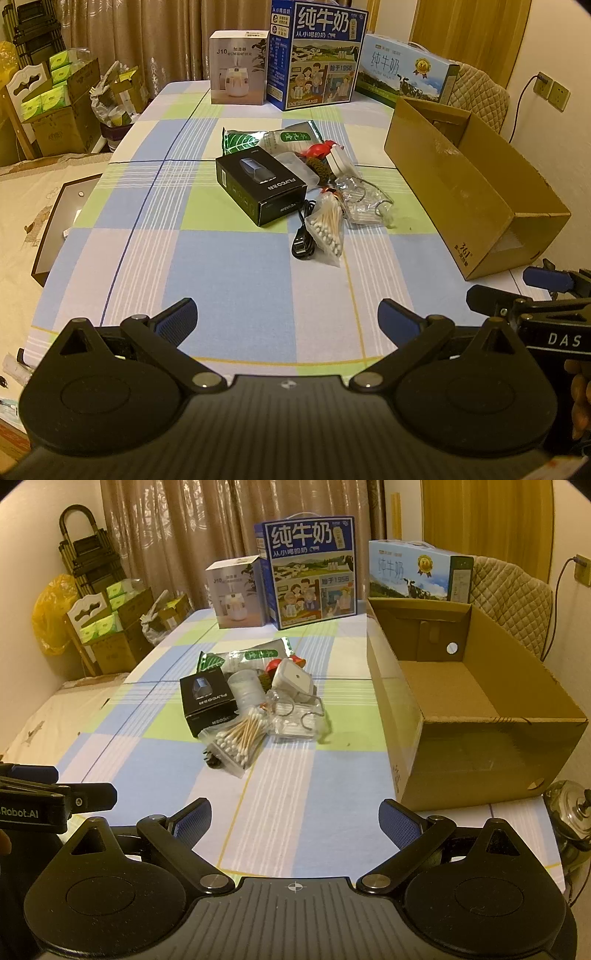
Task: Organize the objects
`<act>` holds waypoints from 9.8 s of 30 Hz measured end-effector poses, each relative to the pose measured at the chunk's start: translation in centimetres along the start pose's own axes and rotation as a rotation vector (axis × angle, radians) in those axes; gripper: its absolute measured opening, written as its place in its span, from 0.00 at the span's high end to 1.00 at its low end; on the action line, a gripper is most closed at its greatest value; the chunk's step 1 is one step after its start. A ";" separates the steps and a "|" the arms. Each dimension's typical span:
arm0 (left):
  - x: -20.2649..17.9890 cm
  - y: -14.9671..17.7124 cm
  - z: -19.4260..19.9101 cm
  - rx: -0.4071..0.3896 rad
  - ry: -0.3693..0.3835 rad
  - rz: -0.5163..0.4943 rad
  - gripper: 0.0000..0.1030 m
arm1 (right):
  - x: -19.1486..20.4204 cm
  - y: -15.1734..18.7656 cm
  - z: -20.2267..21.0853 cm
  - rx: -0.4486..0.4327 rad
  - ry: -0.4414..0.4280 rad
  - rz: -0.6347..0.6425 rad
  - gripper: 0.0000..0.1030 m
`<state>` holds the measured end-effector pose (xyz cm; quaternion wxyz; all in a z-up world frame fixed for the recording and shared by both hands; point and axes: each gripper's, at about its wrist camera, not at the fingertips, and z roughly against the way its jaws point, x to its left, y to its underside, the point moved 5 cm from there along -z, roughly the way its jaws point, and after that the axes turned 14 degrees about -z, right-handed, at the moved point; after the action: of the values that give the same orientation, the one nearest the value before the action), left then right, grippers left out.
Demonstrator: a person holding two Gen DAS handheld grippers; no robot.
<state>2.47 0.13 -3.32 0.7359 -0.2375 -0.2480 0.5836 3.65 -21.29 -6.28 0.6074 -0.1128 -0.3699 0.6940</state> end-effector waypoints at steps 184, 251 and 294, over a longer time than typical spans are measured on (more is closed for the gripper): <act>-8.1 -14.2 -5.0 -0.119 0.285 -0.151 0.89 | -6.0 -13.2 1.0 -0.214 0.045 -0.058 0.79; 3.2 -10.1 -2.5 -0.143 0.004 -0.010 0.23 | -2.0 -12.5 1.4 -0.189 -0.142 -0.140 0.33; 8.1 -7.6 -17.4 -0.020 0.056 0.110 0.13 | -1.1 -8.5 -20.9 0.021 0.063 -0.025 0.28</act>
<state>20.85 5.39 -11.00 0.7067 -0.2744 -0.2199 0.6139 23.01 -14.55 -15.76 0.6286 -0.1233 -0.3447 0.6862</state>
